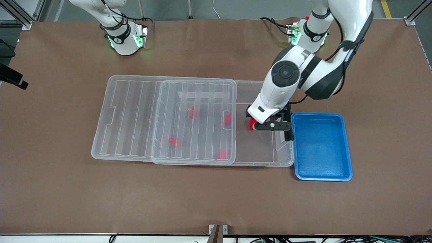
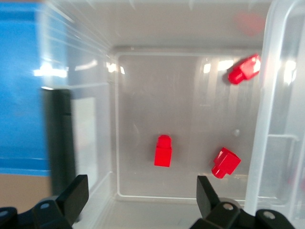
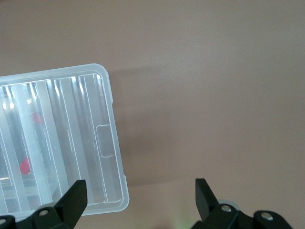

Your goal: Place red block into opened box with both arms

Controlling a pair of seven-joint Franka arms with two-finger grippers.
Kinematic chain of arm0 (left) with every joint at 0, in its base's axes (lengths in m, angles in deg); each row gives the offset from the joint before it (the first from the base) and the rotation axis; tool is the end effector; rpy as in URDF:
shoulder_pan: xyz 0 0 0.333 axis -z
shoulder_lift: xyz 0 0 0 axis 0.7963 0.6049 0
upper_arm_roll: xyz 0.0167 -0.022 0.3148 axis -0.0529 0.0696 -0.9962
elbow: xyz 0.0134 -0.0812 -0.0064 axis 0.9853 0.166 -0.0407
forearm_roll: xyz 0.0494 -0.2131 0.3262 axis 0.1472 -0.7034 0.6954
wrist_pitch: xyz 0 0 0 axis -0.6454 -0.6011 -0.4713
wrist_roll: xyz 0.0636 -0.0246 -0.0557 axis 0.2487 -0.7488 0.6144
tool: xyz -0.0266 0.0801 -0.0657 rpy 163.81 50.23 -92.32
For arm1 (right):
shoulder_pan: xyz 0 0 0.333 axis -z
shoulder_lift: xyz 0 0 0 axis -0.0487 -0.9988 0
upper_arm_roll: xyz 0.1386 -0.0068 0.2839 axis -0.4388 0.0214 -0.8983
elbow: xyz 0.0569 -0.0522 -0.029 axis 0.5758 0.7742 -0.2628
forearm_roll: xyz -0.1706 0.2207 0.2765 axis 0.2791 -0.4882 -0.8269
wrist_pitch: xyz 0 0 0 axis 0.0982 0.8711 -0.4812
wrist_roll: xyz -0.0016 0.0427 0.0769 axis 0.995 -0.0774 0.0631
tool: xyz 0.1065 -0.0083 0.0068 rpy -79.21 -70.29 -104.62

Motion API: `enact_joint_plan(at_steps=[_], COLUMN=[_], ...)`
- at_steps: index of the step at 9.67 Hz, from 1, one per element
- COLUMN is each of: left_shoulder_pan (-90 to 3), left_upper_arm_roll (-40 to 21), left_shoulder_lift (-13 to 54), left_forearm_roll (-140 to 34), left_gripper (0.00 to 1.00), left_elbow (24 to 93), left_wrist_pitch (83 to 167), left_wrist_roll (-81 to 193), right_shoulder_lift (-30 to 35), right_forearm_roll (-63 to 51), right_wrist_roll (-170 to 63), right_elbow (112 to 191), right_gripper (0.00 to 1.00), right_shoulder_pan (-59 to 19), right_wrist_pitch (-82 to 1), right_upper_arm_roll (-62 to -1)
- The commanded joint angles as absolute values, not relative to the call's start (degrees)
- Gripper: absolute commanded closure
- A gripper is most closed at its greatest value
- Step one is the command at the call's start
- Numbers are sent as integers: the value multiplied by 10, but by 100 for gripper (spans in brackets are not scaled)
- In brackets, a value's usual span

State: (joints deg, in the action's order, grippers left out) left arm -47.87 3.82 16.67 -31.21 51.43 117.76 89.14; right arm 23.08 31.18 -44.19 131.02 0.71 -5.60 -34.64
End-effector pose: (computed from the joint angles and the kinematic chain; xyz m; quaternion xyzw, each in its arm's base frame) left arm 0.5567 -0.3420 0.4283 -0.9999 -0.0001 0.0034 0.0138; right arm 0.5496 -0.0538 0.6733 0.9964 -0.0842 -0.0109 0.0026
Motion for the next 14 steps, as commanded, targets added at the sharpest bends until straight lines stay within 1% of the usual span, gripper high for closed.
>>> enact_joint_plan(at_steps=[1,3,4,5,6,7,8,9,10,11,12,13,14], left_shoulder_pan=[-506,-526,-548,-564,-579,-602,-602,-579,-559,-550,-548,-543,-528], left_upper_arm_roll=[39,37,41,39,38,42,33,-12,-60,-95,-116,-138,-170], left_shoulder_lift=[161,154,145,119,104,95,69,41,5,-23,-43,-53,-67], left_forearm_roll=[-318,-311,-316,-318,-319,-319,-328,-339,-373,-398,-408,-410,-414], left_gripper=[0,0,0,0,0,0,0,0,0,0,0,0,0], left_elbow=[437,372,366,366,368,367,373,387,407,424,427,432,443], left_wrist_pitch=[1101,1027,1016,1013,1011,999,995,973,955,930,904,884,876], left_wrist_roll=[875,868,846,812,790,762,737,709,693,678,655,630,615], right_shoulder_lift=[237,235,232,228,228,225,222,222,222,219,217,214,210], right_forearm_roll=[305,306,306,306,306,306,306,300,298,297,297,287,251], right_wrist_roll=[-448,-450,-476,-530,-542,-544,-578,-595,-606,-611,-612,-611,-612], right_elbow=[1312,1317,1335,1368,1420,1482,1544,1612,1662,1692,1719,1734,1740], right_gripper=[0,0,0,1,12,45,70,87,100,100,100,100,100], right_shoulder_pan=[10,11,14,19,20,16,14,15,14,8,-1,-10,-13], right_wrist_pitch=[-53,-47,-50,-69,-125,-190,-257,-332,-387,-415,-439,-448,-446], right_upper_arm_roll=[-347,-347,-346,-345,-345,-345,-346,-347,-348,-349,-350,-352,-353])
